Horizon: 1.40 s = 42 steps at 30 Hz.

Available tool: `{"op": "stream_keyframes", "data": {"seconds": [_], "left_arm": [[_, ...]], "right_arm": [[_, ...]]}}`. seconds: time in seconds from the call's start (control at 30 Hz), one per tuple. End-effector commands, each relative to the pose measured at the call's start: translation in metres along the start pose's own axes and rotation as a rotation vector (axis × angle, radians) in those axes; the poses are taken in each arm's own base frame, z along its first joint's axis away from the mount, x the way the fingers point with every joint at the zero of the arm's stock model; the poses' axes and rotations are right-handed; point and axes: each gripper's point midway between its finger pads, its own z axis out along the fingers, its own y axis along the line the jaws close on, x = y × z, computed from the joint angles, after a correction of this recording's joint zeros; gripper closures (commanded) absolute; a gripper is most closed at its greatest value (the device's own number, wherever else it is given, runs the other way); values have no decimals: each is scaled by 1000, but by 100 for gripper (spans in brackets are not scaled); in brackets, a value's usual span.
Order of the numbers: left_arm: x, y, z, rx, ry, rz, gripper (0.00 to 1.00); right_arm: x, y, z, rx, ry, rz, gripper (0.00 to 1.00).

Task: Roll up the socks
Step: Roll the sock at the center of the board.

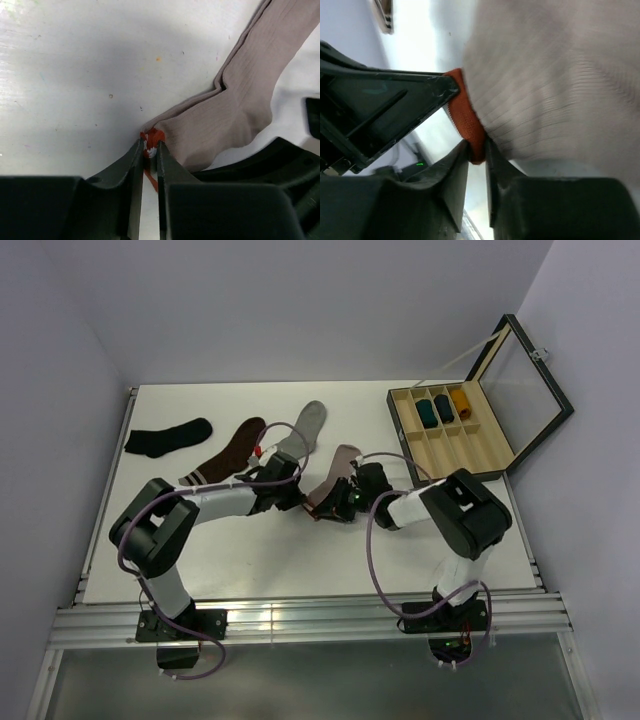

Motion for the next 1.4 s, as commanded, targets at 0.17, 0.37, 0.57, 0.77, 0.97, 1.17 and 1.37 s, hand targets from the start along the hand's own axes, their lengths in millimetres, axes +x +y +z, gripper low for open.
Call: {"op": "stream_keyframes", "data": {"seconds": [0.17, 0.37, 0.57, 0.77, 0.97, 1.17, 1.37], "left_arm": [[-7, -2, -9, -111, -5, 131, 92], [-6, -3, -6, -144, 24, 172, 92], [-3, -3, -4, -154, 47, 187, 92], [-1, 1, -3, -160, 53, 181, 92], [0, 2, -4, -162, 56, 178, 92], [1, 0, -2, -160, 61, 172, 92], [0, -1, -2, -160, 55, 161, 92]], "right_arm": [[-21, 31, -21, 241, -194, -538, 62], [-23, 46, -23, 280, -313, -764, 57], [-22, 46, -28, 351, -419, -847, 57], [-5, 62, -20, 233, -365, -938, 54], [6, 53, 2, 238, -292, -951, 54], [15, 35, 13, 269, -221, -933, 55], [22, 25, 16, 284, -173, -899, 59]]}}
